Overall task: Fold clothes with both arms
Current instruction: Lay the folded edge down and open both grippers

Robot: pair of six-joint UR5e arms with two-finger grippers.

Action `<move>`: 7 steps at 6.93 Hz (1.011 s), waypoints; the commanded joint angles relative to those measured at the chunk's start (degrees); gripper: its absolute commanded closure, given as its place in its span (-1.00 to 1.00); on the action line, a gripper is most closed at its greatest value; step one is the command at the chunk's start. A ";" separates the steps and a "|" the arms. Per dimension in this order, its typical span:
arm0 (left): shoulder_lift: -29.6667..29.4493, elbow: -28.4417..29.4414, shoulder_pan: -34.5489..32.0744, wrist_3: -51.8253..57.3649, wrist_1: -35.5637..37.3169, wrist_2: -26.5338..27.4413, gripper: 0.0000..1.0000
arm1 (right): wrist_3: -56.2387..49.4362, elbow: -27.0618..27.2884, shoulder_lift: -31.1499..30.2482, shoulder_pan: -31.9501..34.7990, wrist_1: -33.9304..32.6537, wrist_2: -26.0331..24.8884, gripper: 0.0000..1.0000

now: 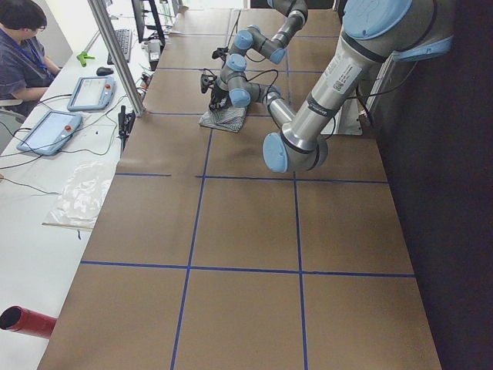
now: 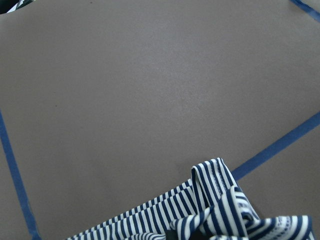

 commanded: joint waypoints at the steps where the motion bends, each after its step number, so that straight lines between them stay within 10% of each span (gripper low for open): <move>1: -0.12 0.94 0.10 0.01 -0.54 -0.04 1.00 | -1.65 -1.19 0.13 0.13 2.32 0.13 1.00; 7: 0.06 2.52 0.10 -0.08 -0.62 -0.04 1.00 | -3.42 -2.60 -0.57 2.77 3.03 1.80 1.00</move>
